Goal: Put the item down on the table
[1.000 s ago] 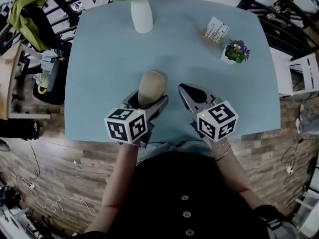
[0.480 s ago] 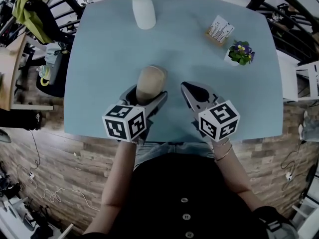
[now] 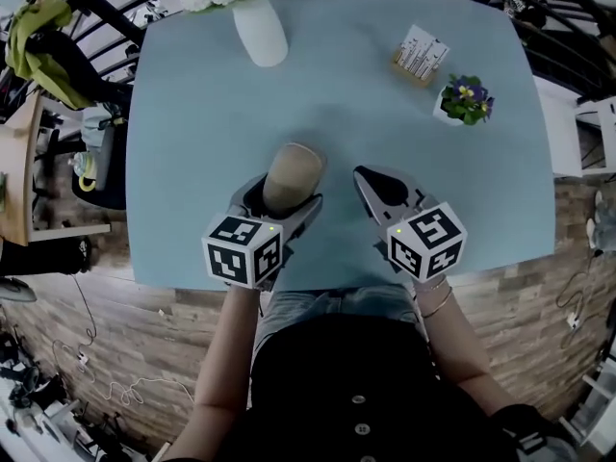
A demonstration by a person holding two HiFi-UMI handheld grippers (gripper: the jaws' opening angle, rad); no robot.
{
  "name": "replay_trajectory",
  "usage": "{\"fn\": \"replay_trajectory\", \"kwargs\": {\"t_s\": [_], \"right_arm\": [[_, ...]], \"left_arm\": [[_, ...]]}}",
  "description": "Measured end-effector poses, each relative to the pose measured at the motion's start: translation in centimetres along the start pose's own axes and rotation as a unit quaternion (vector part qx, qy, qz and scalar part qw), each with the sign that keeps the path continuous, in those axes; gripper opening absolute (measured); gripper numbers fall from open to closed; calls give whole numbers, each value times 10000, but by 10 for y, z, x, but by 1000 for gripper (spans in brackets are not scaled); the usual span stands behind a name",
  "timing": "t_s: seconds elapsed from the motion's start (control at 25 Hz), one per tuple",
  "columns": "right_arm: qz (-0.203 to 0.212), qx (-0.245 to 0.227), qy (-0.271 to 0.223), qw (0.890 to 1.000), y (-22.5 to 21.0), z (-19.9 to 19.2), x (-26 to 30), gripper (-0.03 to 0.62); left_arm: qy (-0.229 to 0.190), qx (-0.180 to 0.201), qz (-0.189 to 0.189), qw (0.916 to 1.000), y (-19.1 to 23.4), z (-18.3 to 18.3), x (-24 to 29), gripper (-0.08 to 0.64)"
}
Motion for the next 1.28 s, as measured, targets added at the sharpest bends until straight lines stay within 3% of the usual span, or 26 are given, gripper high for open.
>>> {"fn": "replay_trajectory", "kwargs": {"t_s": [0.4, 0.76, 1.28], "right_arm": [[-399, 82, 65, 9991, -14, 2, 10, 7], [-756, 382, 37, 9964, -29, -11, 11, 7], [-1049, 802, 3, 9912, -46, -36, 1, 8]], "left_arm": [[708, 1039, -189, 9919, 23, 25, 27, 425], [1265, 1880, -485, 9728, 29, 39, 67, 425], [1705, 2222, -790, 9567, 13, 29, 118, 425]]}}
Point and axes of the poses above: the fingertips, and each gripper's own axes: x forward along the fingers, y to its left, z out of its top, the point moved 6 cm from there along -x, backward along the fingers, and after that the axes turned 3 degrees about z, right-handed, at the moved point
